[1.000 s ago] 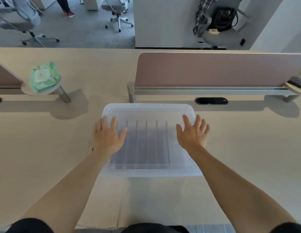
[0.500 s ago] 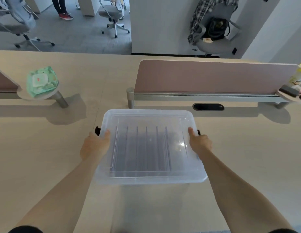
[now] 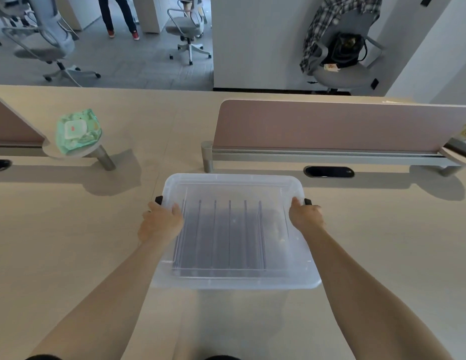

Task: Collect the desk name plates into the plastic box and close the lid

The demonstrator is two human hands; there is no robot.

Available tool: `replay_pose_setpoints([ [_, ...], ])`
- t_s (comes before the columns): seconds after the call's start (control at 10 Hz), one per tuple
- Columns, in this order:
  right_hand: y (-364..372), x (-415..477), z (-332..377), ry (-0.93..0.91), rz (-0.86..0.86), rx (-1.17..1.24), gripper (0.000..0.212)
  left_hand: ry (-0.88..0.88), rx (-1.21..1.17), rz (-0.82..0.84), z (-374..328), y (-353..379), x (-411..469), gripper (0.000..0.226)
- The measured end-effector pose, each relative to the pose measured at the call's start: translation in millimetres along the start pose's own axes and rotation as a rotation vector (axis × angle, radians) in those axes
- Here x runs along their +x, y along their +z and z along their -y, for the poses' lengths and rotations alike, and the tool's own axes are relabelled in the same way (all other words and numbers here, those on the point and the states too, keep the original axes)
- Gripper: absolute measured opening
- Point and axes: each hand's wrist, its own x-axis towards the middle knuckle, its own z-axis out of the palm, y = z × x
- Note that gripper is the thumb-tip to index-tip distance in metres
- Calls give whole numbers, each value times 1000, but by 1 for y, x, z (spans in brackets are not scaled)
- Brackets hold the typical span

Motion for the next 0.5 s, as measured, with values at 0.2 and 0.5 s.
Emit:
replay_pose_setpoints([
  [0.2, 0, -16, 3, -34, 44, -347, 139, -59, 145, 42, -16, 0, -17, 138],
  [0.5, 1, -32, 14, -106, 57, -422, 132, 106, 300, -116, -14, 18, -32, 109],
])
